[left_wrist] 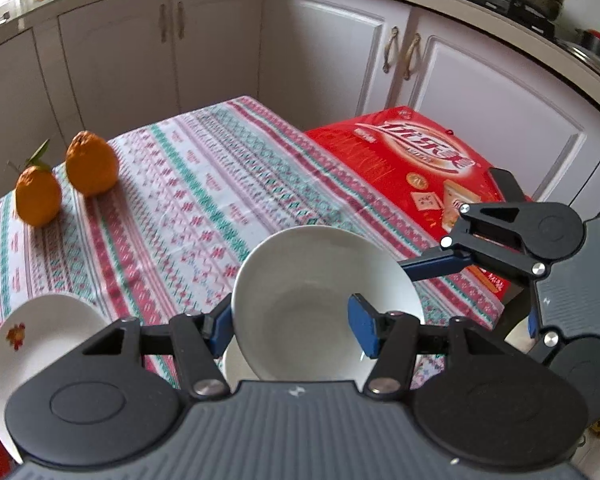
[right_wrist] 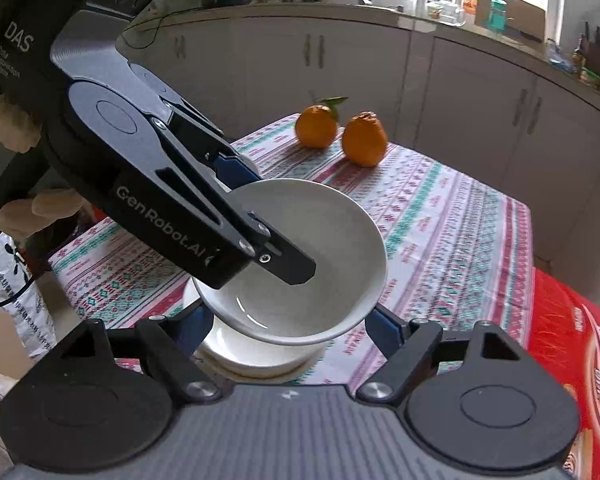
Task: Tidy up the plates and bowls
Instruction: 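Lower the pink-print bowl into the white bowl on the stack, open left tool, then grasp the plate-and-bowl stack from opposite sides with both tools, then lift the stack with both tools and carry it toward the oranges, then lower the stack onto the table beside the oranges and open both tools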
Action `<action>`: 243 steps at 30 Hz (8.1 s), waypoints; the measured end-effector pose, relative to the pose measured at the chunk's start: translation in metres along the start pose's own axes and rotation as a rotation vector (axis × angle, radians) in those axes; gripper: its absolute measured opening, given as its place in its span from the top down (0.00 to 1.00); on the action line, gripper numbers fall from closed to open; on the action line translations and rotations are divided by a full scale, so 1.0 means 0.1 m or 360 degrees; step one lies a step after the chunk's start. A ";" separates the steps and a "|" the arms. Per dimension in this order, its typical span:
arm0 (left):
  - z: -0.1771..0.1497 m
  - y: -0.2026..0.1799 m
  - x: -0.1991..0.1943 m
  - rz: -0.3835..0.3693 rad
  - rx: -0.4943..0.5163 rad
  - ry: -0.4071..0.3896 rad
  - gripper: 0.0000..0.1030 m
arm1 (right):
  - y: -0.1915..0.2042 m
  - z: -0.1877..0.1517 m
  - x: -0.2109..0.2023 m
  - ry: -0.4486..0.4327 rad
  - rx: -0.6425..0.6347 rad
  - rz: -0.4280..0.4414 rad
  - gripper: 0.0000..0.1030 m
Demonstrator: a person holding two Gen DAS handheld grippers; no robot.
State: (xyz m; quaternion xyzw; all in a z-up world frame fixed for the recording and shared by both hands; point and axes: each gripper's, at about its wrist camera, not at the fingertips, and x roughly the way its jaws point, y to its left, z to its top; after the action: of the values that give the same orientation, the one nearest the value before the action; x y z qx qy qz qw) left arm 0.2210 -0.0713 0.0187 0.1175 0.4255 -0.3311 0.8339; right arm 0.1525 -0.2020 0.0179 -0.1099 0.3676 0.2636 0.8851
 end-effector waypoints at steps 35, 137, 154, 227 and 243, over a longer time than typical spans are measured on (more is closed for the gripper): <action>-0.24 0.15 0.21 -0.0079 -0.0075 0.0043 0.41 | 0.01 -0.05 0.24 0.0153 0.0104 0.0108 0.16; -0.66 0.33 0.67 -0.0493 0.0726 0.0144 0.20 | -0.03 0.01 0.95 0.0477 -0.0798 0.0553 0.16; -0.72 0.40 0.23 -0.0385 0.0686 0.0043 0.20 | 0.27 0.30 0.76 0.0443 -0.0940 0.0522 0.16; -0.88 2.03 -0.18 0.0082 0.0393 0.0005 0.10 | 0.62 1.59 2.35 0.0376 -0.0950 0.0789 0.00; -1.62 0.83 -0.84 0.0746 -0.0282 -0.0500 0.01 | 0.58 0.61 1.22 0.0223 0.0026 -0.0117 0.00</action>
State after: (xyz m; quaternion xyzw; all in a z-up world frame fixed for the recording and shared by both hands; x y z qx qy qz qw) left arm 0.1377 0.1067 -0.0212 0.0866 0.2798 -0.1052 0.9504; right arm 0.2284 -0.0826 -0.0255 -0.1343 0.4264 0.2196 0.8671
